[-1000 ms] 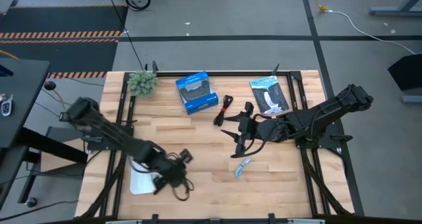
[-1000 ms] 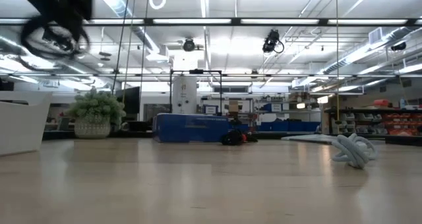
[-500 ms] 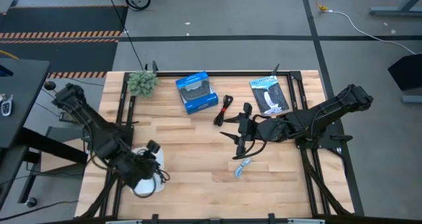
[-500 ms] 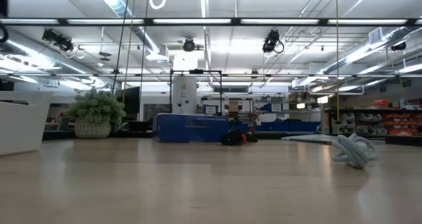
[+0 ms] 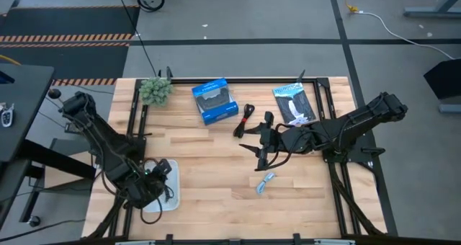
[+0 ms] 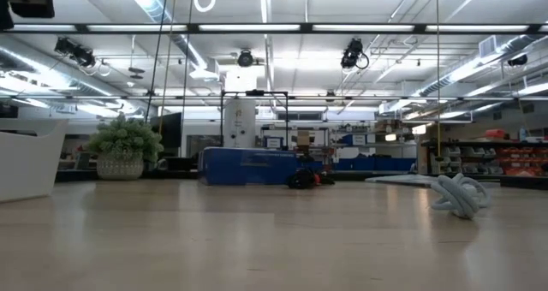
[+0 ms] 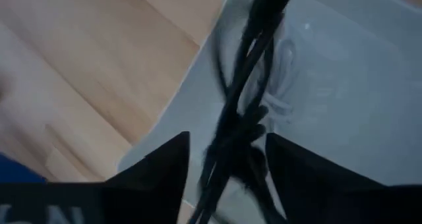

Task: Pick and place USB-C Cables
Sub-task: Put the bottom black charger cable into the white bin

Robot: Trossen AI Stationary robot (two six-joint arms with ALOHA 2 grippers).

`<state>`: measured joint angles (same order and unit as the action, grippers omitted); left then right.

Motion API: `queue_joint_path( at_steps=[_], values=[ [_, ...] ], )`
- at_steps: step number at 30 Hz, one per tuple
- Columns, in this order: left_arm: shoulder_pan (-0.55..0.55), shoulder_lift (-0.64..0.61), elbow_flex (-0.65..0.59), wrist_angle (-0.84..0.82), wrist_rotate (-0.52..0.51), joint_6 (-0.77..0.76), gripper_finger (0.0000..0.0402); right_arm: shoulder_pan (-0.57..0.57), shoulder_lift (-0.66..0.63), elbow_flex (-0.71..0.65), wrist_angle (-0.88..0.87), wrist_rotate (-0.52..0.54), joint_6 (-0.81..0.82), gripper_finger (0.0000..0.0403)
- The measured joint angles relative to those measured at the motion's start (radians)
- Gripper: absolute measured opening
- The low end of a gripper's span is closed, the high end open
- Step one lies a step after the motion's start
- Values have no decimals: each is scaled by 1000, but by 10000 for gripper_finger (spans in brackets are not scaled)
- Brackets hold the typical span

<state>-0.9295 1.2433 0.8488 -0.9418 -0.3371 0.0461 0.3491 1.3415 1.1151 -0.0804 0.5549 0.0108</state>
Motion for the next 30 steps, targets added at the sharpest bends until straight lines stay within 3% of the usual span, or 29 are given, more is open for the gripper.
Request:
queue_joint_path(
  at_steps=[5, 10, 16, 22, 26, 30],
  values=[
    [7, 35, 67, -49, -19, 50, 254, 2, 1, -24, -1, 0, 25, 203],
    [54, 35, 106, -57, -92, 25, 246, -4, 0, -72, -1, -11, 80, 203],
    [96, 36, 110, -126, 89, -6, 217, -4, 34, -104, 10, -44, 129, 203],
    [146, 45, 110, -130, 122, -93, 203, -3, 35, -99, 58, -33, 163, 203],
    [176, 78, 110, -112, 200, -96, 230, -2, 44, -99, 70, -29, 197, 203],
    [194, 130, 110, -124, 204, -82, 274, -2, 60, -99, 87, -26, 200, 203]
  ],
)
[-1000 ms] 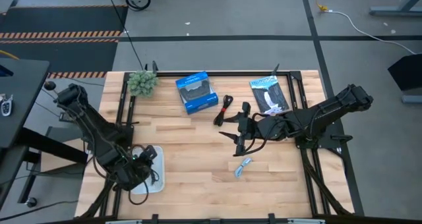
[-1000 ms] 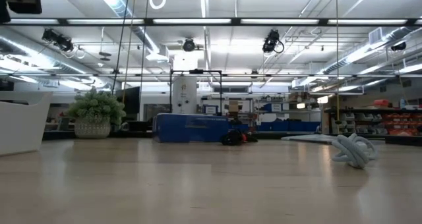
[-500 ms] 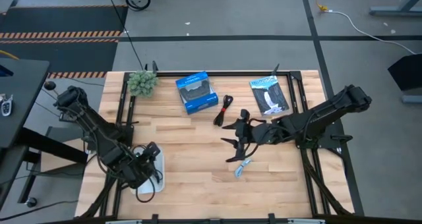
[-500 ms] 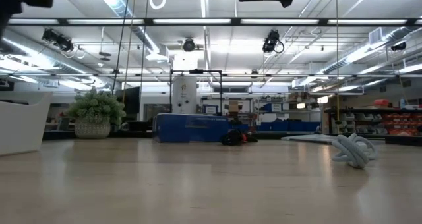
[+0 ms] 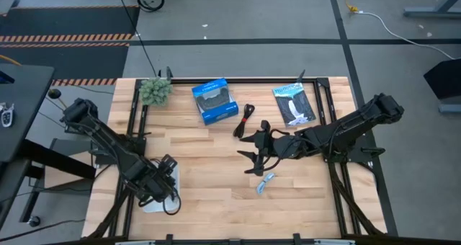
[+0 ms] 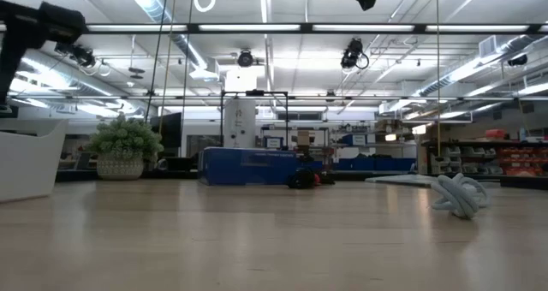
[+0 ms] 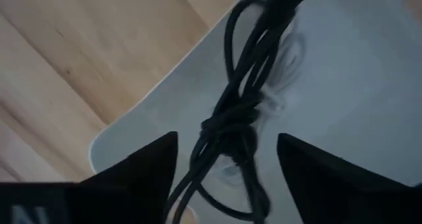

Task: Pick and place USB-C Cables
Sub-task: Put the bottom black charger cable into the white bin

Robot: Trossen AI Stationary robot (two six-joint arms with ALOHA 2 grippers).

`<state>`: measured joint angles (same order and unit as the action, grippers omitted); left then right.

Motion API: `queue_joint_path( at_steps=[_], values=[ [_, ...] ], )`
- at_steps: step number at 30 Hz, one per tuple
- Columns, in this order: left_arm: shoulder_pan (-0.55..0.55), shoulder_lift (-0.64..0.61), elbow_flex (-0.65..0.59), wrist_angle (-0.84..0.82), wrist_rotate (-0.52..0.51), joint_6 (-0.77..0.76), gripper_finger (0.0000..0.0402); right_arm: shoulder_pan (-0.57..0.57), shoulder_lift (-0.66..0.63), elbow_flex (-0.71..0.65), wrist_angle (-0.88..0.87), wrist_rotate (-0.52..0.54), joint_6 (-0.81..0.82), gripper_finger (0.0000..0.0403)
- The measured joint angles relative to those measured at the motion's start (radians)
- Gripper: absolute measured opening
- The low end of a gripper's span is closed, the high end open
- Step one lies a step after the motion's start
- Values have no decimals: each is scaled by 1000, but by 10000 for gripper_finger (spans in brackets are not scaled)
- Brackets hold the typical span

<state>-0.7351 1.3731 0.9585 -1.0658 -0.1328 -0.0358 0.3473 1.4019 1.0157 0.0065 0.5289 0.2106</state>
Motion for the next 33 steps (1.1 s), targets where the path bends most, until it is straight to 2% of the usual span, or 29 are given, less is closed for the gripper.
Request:
queue_joint_path(
  at_steps=[4, 9, 12, 18, 22, 28, 33],
  values=[
    [6, 61, 0, -10, -16, 82, 295, 0, 6, 0, 8, 0, -1, 203],
    [16, 125, 0, -14, -15, 134, 279, 0, 6, 0, 18, 0, -23, 203],
    [23, 139, 0, -15, -2, 157, 243, 0, 6, 0, 19, 0, -29, 203],
    [11, 139, 0, -49, 16, 218, 140, 0, 6, 0, 28, 0, -55, 203],
    [-28, 139, 31, -123, 12, 327, 101, -2, 6, 0, 45, 0, -66, 203],
    [-98, 138, 67, -156, -54, 523, 95, -2, 6, 0, 54, 0, -75, 203],
    [-114, 138, 56, -99, -54, 575, 98, -2, 6, 0, 53, 0, -75, 203]
  ],
)
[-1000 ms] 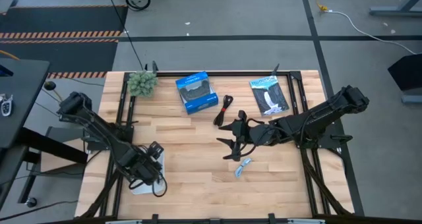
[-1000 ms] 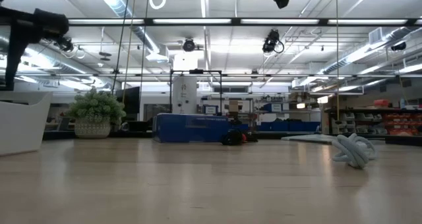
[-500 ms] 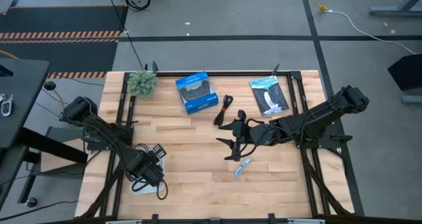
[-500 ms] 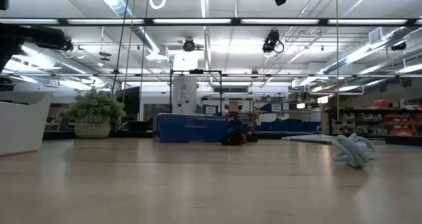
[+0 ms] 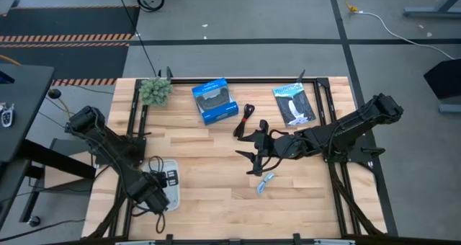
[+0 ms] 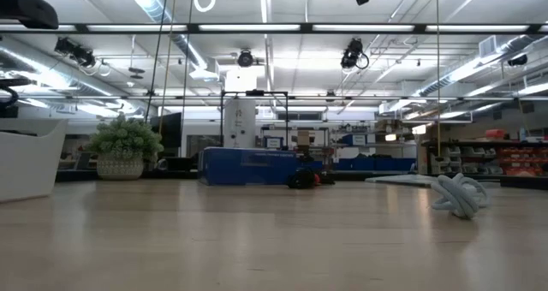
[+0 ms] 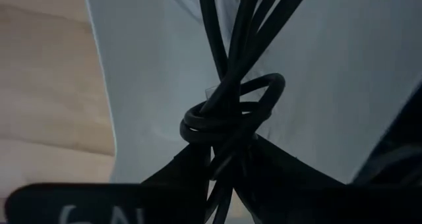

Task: Pick and place USB-C Cables
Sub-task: Put the bottom black charger cable into the white bin

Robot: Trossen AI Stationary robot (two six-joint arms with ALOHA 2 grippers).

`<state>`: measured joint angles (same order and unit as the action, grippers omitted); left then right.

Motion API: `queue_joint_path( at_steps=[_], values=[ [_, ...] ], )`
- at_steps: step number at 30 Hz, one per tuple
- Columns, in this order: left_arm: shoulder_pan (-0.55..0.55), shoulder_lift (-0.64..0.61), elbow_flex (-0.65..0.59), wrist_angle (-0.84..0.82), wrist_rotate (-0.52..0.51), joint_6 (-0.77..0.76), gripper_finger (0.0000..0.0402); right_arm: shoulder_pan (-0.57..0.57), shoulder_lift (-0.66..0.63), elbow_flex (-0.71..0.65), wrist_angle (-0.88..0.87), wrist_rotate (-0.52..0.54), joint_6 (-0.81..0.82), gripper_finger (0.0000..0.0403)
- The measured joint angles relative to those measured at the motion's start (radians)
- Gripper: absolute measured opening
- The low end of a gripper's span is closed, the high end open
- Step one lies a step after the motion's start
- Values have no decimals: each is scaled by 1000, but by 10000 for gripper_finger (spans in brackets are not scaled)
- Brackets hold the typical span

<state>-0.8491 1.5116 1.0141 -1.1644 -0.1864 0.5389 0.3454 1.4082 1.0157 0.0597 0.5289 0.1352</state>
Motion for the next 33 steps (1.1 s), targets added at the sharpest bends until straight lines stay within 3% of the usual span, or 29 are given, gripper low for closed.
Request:
queue_joint_path(
  at_steps=[11, 15, 20, 25, 33],
  values=[
    [25, 0, -115, 163, -8, 49, 107, 0, 0, 0, 0, 0, 0, 203],
    [46, 0, -123, 187, 6, 49, 140, 0, -1, 0, 0, 0, 0, 203],
    [73, 0, -117, 197, 19, -21, 211, 0, -1, 0, 0, 0, 0, 203],
    [72, 0, -39, 158, -22, -81, 268, 0, -1, 0, -11, 0, 1, 203],
    [74, -2, 23, 49, -56, -163, 265, 0, -1, 0, -48, 0, 24, 203]
  ],
)
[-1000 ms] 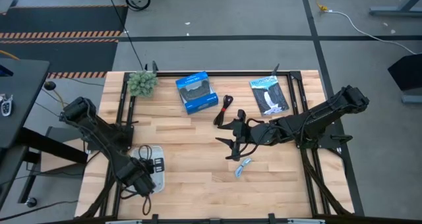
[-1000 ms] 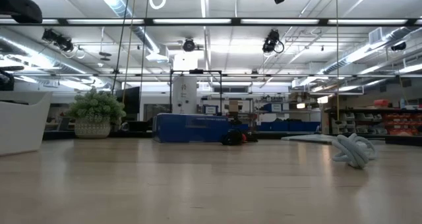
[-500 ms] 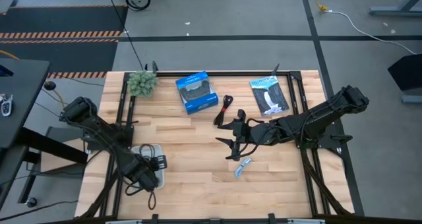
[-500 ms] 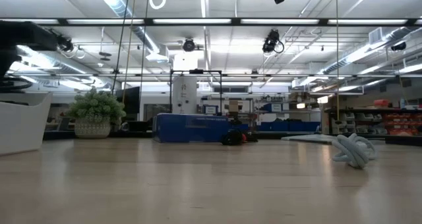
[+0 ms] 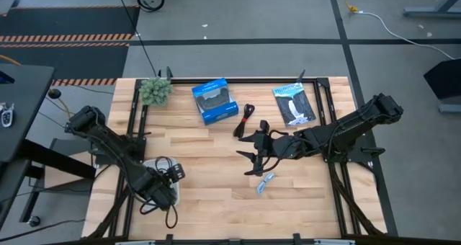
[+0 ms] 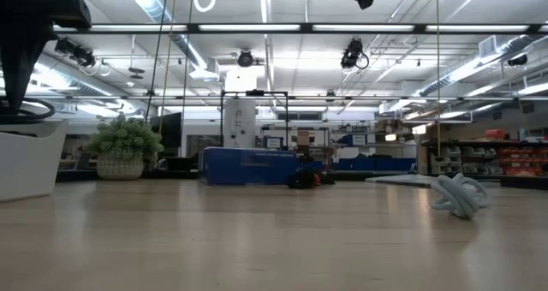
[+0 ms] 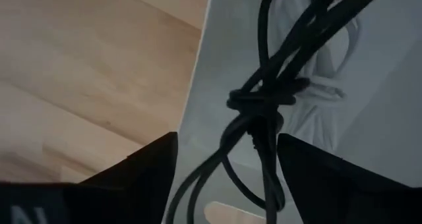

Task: Pick and place USB-C Cables
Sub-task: Put the bottom black charger cable into the white bin

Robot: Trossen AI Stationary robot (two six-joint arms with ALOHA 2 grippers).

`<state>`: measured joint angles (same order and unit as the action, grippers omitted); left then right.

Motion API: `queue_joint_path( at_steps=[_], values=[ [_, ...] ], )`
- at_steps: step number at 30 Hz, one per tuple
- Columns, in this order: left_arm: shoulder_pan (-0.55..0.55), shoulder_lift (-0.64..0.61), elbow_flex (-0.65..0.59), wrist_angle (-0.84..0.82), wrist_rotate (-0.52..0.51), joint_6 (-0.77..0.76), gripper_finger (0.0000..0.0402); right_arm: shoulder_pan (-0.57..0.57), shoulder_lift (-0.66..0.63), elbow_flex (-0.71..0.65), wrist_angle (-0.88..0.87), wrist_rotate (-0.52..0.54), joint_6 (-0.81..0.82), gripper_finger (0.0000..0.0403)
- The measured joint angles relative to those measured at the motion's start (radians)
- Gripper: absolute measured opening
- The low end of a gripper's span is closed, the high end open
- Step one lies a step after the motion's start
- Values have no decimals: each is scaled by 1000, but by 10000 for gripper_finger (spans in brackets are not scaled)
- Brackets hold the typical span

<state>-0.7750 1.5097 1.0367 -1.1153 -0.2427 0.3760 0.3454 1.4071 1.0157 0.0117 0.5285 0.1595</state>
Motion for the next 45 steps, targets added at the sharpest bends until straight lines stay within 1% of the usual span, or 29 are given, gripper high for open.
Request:
queue_joint_path(
  at_steps=[2, 6, 8, 14, 17, 19, 23, 26, 28, 31, 34, 37, 39, 43, 45],
  values=[
    [0, -4, 0, -20, -5, -10, 255, -1, 0, 0, -3, 0, 2, 203],
    [0, -33, 0, -47, -74, -48, 229, -2, 0, 0, -3, 0, 1, 203],
    [0, -54, 0, -62, -86, -63, 214, -2, 0, 0, 1, 0, 0, 203],
    [0, -74, -5, -61, -50, -109, 153, -2, 0, 0, 2, 0, 1, 203],
    [0, -74, -53, -12, -46, -120, 121, -2, 0, 0, 2, 0, 2, 203],
    [0, -74, -99, 12, -25, -123, 103, -2, 0, 0, 3, 0, 2, 203],
    [-1, -74, -183, 15, -4, -137, 73, -2, 0, 0, 4, 0, 2, 203],
    [0, -74, -205, 13, -4, -135, 54, -2, 0, 0, 17, 0, -2, 203],
    [0, -73, -196, 5, -4, -128, 43, -2, 0, 0, 18, 0, -2, 203],
    [0, -76, -137, -14, 12, -123, 30, -2, 0, 0, 18, 1, -2, 203],
    [0, -101, -81, -13, 51, -126, 20, -2, 0, 0, 18, 0, 3, 203],
    [0, -135, -60, -6, 62, -147, 13, -2, 0, 0, 18, 0, 4, 203],
    [0, -157, -63, 7, 47, -158, 12, -2, 0, 0, 18, 0, 4, 203],
    [0, -165, -63, 87, -41, -155, 12, -3, 0, 0, 19, 0, 2, 203],
    [3, -161, -63, 91, -49, -155, 12, -7, 0, 0, 19, 0, 1, 203]
  ],
)
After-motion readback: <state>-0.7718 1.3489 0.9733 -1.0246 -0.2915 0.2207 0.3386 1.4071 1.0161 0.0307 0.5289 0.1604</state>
